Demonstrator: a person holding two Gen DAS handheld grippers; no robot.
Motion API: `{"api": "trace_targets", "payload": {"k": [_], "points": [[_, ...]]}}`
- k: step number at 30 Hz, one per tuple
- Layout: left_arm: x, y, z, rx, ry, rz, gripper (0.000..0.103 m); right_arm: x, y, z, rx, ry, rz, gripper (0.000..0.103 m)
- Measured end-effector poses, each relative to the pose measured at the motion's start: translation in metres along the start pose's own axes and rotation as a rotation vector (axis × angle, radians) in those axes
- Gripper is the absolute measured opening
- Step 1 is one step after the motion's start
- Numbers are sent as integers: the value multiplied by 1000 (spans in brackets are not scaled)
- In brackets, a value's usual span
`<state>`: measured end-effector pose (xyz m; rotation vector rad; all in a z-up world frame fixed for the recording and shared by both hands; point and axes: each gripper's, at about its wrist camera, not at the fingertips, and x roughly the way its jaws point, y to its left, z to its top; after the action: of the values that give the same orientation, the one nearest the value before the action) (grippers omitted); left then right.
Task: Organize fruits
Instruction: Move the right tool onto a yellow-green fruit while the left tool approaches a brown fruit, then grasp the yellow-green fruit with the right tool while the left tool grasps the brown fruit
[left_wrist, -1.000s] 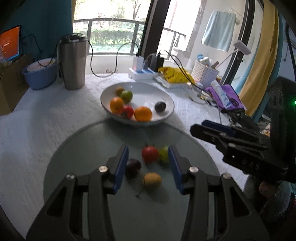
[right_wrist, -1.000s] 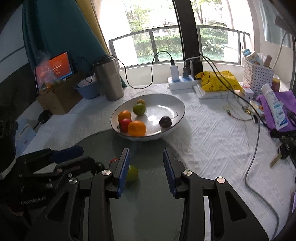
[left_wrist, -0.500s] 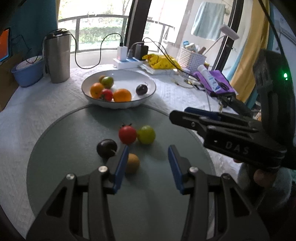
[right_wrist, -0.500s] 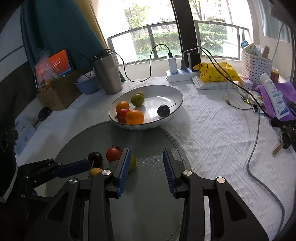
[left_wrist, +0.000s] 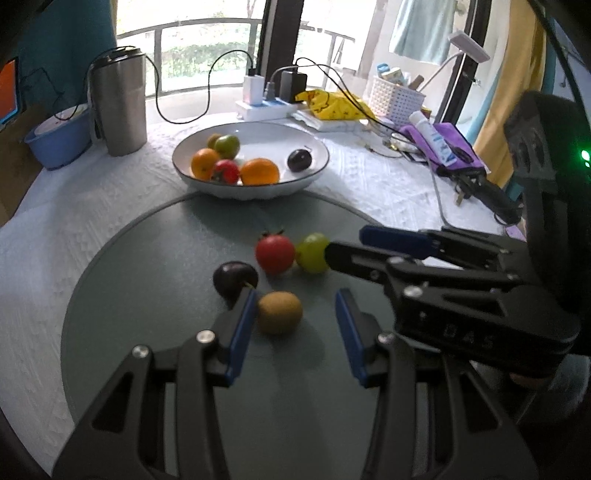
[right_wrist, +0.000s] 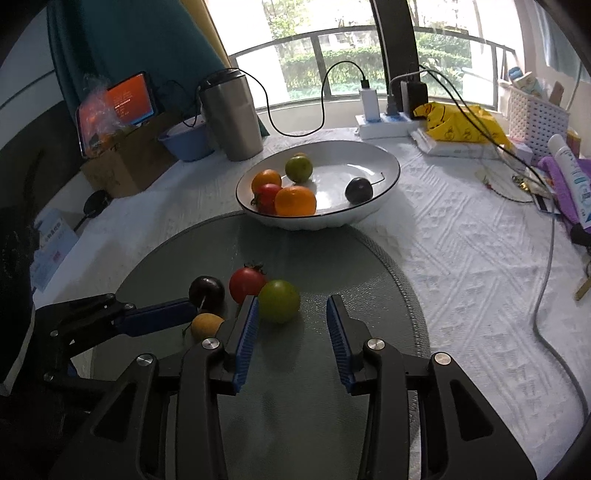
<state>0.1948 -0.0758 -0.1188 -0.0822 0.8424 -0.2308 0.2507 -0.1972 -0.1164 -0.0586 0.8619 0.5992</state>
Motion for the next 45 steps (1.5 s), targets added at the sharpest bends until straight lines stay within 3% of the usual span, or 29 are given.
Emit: {"api": "trace_targets", "payload": {"k": [13,19,22,25,33,41,45], "points": [[-13,-5,-1,123,-83,54,45,17,-2,6,29,54,94,40],[-8,-11,0,185,-75,68,38,24,-3,7,40,75,111,40],[-2,-15,2,223,-48,72,35,24,-5,8,44,77,116,30],[4,-16,2,237,-16,63,32,22,-3,7,41,67,111,30],[13,-7,6,202,36,36,28,12,-11,9,52,27,94,29],[13,-3,7,188,40,29,28,1,-18,11,61,-1,76,29],[12,0,8,161,42,-10,27,-2,-17,13,56,-14,69,29]]}}
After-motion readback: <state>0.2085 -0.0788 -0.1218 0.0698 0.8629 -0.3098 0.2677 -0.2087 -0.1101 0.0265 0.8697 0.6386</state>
